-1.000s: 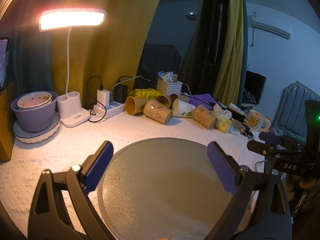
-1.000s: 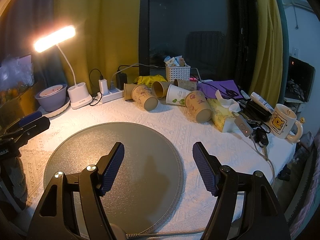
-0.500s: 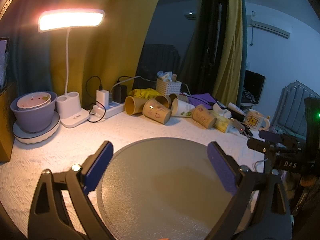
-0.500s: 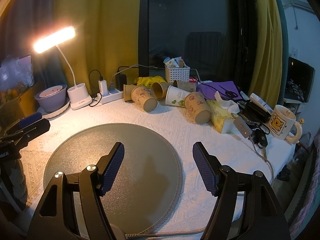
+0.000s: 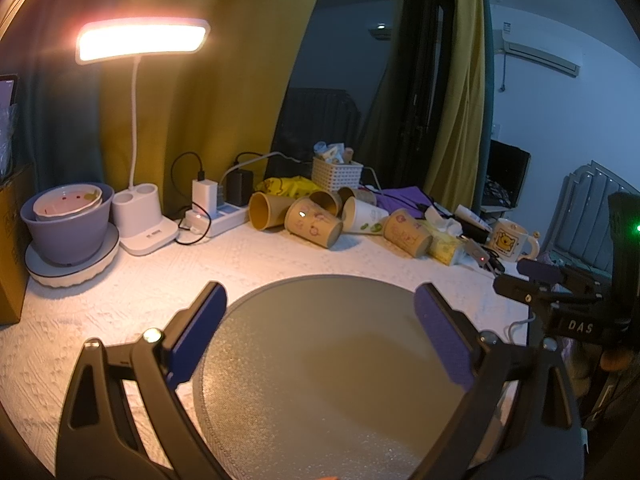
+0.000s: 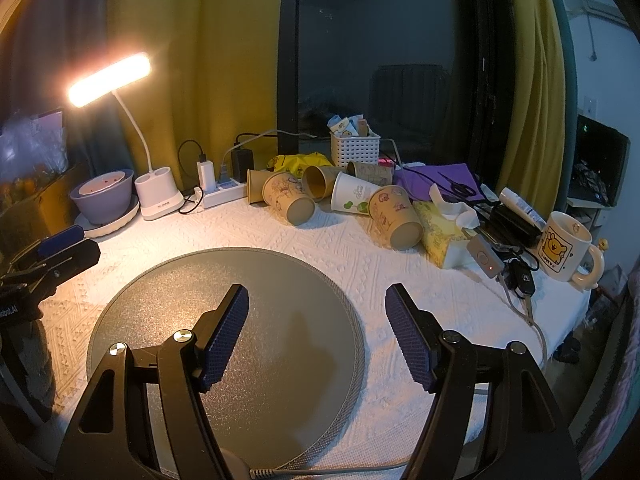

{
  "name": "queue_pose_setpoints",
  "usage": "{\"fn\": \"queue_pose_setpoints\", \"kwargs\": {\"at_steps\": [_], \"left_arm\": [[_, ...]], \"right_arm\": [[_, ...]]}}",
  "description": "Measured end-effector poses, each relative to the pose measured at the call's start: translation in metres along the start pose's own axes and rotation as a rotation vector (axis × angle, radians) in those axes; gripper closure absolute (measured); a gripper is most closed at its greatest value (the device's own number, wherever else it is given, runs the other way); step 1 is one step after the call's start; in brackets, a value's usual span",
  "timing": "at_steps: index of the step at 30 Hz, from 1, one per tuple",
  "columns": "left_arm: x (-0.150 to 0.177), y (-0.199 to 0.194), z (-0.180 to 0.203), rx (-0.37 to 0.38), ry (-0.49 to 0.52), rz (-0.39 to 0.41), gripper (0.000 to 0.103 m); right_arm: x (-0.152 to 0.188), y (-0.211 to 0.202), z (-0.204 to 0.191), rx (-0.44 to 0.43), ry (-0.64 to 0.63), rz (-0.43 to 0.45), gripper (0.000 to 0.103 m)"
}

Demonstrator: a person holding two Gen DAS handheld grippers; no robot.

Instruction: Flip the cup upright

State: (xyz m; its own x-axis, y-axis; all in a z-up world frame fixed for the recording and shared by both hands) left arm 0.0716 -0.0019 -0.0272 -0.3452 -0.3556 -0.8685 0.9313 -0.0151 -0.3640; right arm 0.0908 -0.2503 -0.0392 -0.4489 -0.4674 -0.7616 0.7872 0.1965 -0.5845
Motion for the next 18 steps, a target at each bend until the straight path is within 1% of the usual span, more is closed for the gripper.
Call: {"fn": "queue_pose_setpoints", "kwargs": {"at_steps": [11,15,18], "left_arm": [[0.001,0.000,0.002,-0.001,0.000,-0.003,0.007],[0.002,-0.001,0.003,-0.003,0.002,-0.007,0.007],[0.003,0.001,0.001,-0.020,0.011,-0.009,0.007]], "right_arm": [[-0.001,0.000,0.000,-0.001,0.000,0.001,0.029],[-0.005,0.003,0.004,-0.014,0.002,-0.005,0.029],[-0.005,0.010,0.008,-0.026,0.000,-0.006,0.029]]}}
Point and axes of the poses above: each gripper's, at about its wrist camera, not at the fingertips, and y roughly the way its jaws point, z to its right, x to its underside, the point moved 8 cm from there along y, roughly the way its jaws point, and after that the axes turned 9 degrees about -y, right-handed, at the moved point
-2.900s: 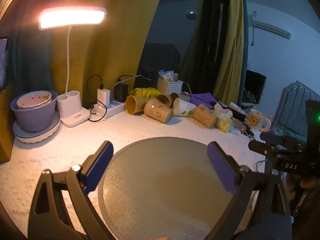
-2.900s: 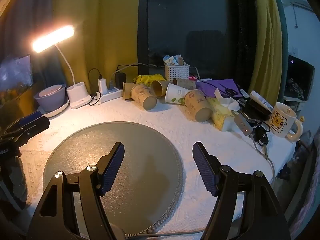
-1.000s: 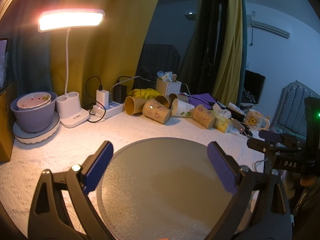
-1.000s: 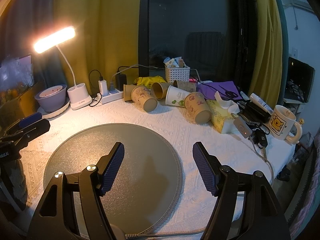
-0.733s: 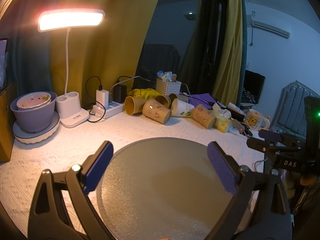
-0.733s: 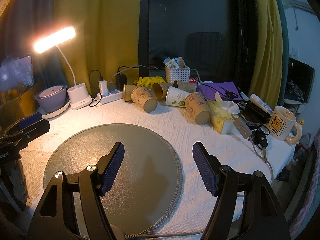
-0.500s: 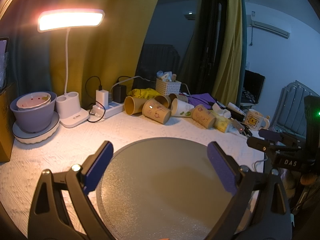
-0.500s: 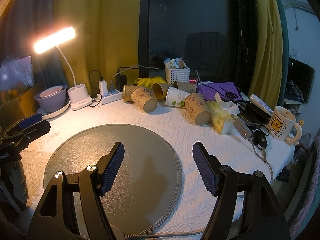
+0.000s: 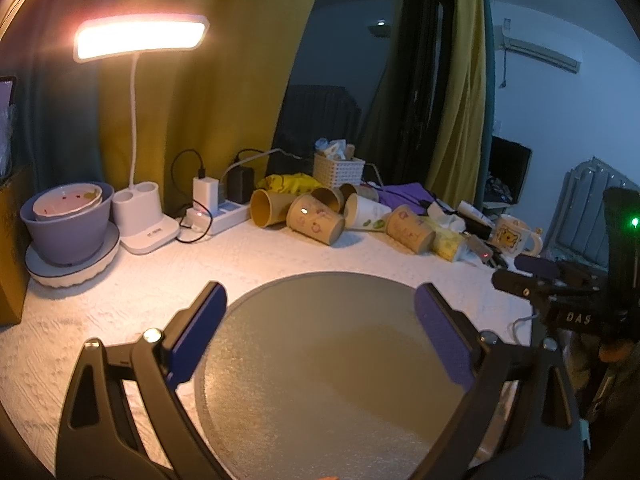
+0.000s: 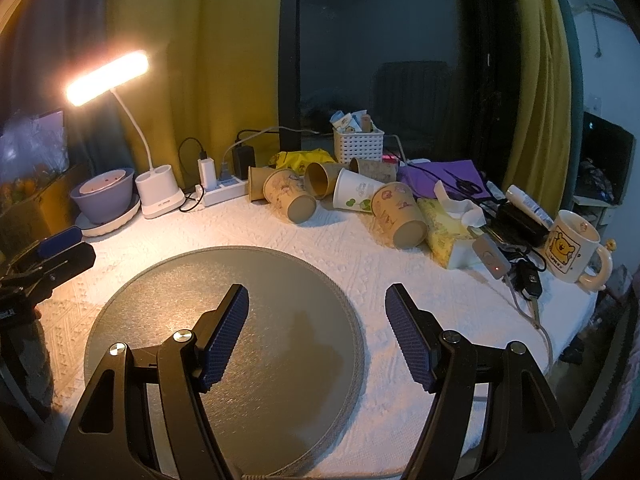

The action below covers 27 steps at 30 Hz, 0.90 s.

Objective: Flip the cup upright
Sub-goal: 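Reach the left tool to the tipped pink-drawn paper cup and grasp it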

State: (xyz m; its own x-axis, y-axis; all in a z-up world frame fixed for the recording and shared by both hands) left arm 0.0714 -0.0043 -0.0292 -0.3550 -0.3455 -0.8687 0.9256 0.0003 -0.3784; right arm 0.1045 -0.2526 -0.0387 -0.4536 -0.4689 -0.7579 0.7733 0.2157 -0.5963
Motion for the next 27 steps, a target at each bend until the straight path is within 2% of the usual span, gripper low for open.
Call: {"fn": "queue_pose_setpoints", "kwargs": {"at_steps": [7,13,22,27], "left_arm": [[0.001,0.028,0.003,-0.051,-0.021,-0.056,0.007],[-0.010,0.076,0.045,-0.049,0.008,-0.125,0.007],[-0.026,0.166,0.118,-0.038,0.043,-0.231,0.007],[-0.024,0.220,0.154,-0.013,0.033,-0.301,0.007]], "right_arm": [[0.001,0.026,0.038,0.005,0.009,-0.003,0.029],[-0.003,0.051,0.084,0.002,0.034,0.000,0.029],[-0.015,0.089,0.142,-0.086,0.060,0.025,0.029],[-0.024,0.104,0.174,-0.096,0.062,0.036,0.029]]}}
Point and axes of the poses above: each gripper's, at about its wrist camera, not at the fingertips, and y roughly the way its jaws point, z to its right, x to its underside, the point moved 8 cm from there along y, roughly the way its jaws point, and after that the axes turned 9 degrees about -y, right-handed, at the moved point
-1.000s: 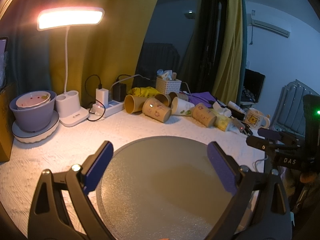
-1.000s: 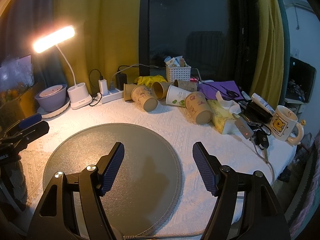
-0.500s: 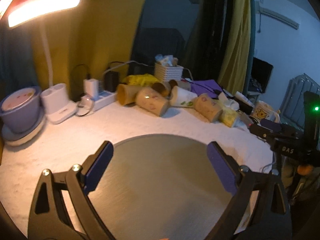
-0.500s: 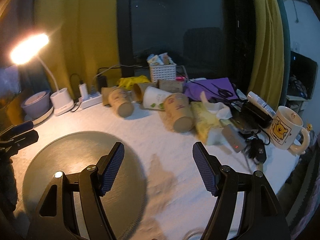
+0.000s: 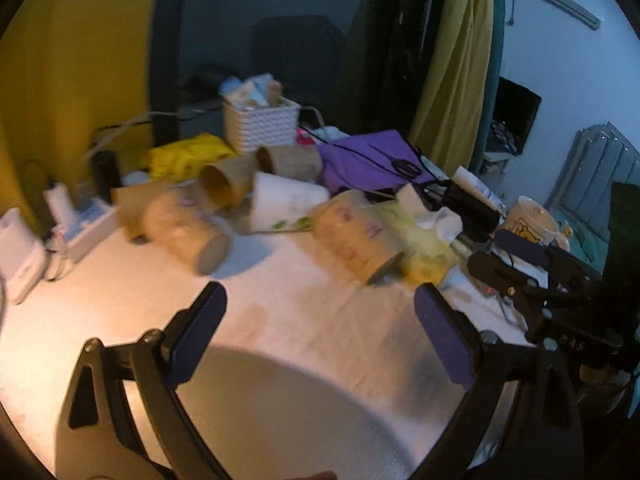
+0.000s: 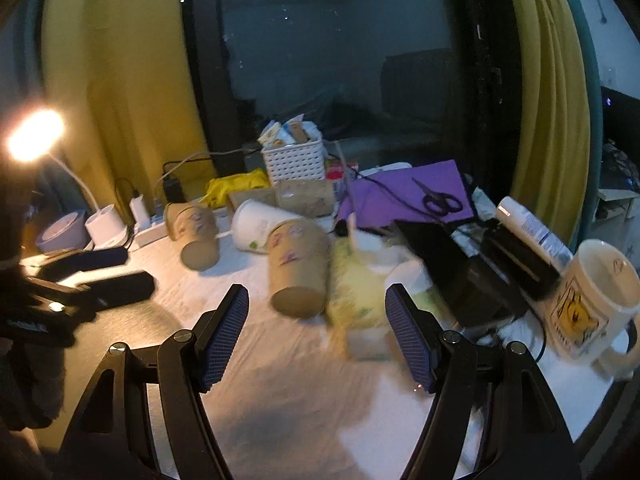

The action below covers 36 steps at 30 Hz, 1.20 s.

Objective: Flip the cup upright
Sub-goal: 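Reach the left tool to the tipped pink-drawn paper cup and grasp it, then lift the paper cup with the left tool while the right tool approaches its rim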

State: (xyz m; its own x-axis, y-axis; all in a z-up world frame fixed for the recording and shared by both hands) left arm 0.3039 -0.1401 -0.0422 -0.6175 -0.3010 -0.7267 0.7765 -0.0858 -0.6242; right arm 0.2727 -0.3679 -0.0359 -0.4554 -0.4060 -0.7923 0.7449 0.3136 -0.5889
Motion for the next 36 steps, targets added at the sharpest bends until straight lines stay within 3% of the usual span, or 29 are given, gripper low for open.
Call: {"fn": "queue_pose_setpoints", "kwargs": {"at_steps": [10,19,20,21,22,28,36], "left_arm": [[-0.019,0.091,0.024,0.049,-0.101,-0.121,0.007],[-0.007,0.141,0.019,0.095,-0.201,-0.266,0.009],[-0.007,0.145,0.019,0.118,-0.200,-0.283,0.025],[-0.004,0.147,0.019,0.131,-0.199,-0.298,0.035],[-0.003,0.147,0.019,0.125,-0.195,-0.301,0.039],[-0.003,0.126,0.017,0.158,-0.150,-0.266,0.041],[0.011,0.056,-0.007,0.192,-0.106,-0.206,0.041]], "right_arm": [[-0.010,0.025,0.044,0.020,0.044,-0.012,0.029],[-0.007,0.032,0.051,0.036,0.055,-0.036,0.029],[-0.007,0.029,0.050,0.041,0.057,-0.037,0.029],[-0.006,0.028,0.050,0.046,0.059,-0.039,0.029],[-0.004,0.025,0.050,0.054,0.062,-0.043,0.029],[-0.002,0.007,0.041,0.090,0.060,-0.049,0.029],[-0.003,-0.018,-0.006,0.101,0.040,-0.044,0.029]]}}
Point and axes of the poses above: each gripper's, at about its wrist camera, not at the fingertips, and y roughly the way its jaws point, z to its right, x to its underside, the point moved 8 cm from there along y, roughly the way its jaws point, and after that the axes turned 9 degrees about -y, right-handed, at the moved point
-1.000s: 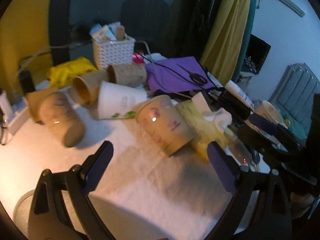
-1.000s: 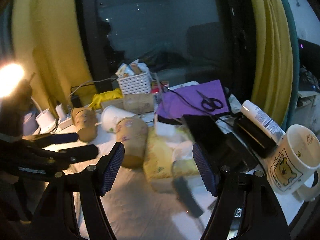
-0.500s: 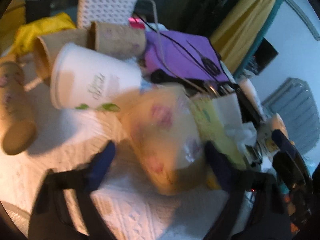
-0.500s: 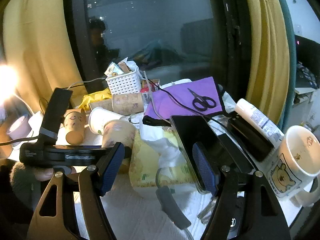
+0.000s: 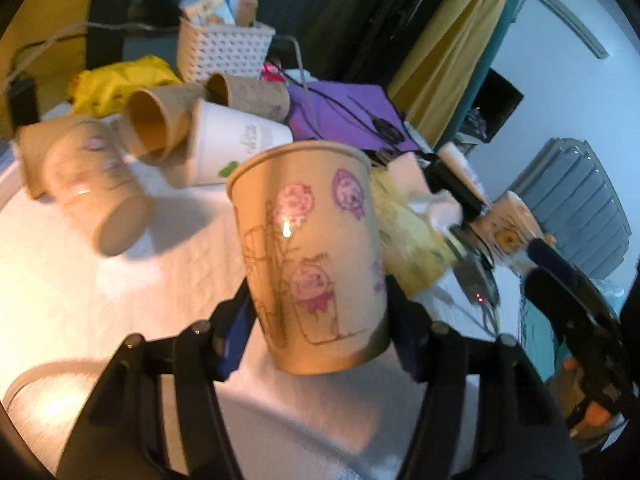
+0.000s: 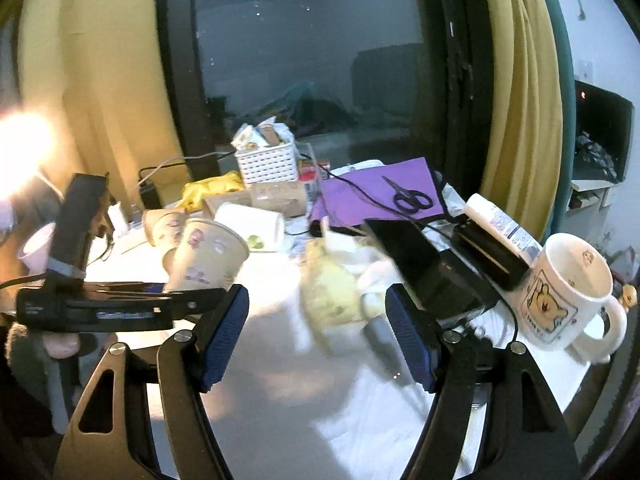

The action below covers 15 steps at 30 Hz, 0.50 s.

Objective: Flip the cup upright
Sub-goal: 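Lift the paper cup with the left tool while the right tool approaches its rim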

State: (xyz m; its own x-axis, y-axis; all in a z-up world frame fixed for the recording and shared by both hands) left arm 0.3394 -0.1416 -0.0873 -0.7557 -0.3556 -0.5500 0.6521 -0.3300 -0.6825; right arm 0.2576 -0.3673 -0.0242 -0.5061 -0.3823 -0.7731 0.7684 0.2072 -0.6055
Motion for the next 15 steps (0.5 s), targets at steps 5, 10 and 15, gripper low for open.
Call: {"fn": "queue_pose_setpoints", "kwargs": {"at_steps": [5,10,15], "left_arm": [[0.026,-0.058,-0.014,0.011,0.045,0.045,0.041],[0.050,-0.100,-0.026,0.004,0.084,0.085,0.041],[0.072,-0.141,-0.038,-0.006,0.125,0.158,0.041]], "right_arm": [[0.004,-0.026,-0.039,0.000,-0.013,0.008,0.029],[0.009,-0.053,-0.071,-0.004,-0.011,0.025,0.029],[0.014,-0.078,-0.106,-0.016,-0.024,0.035,0.029]]}}
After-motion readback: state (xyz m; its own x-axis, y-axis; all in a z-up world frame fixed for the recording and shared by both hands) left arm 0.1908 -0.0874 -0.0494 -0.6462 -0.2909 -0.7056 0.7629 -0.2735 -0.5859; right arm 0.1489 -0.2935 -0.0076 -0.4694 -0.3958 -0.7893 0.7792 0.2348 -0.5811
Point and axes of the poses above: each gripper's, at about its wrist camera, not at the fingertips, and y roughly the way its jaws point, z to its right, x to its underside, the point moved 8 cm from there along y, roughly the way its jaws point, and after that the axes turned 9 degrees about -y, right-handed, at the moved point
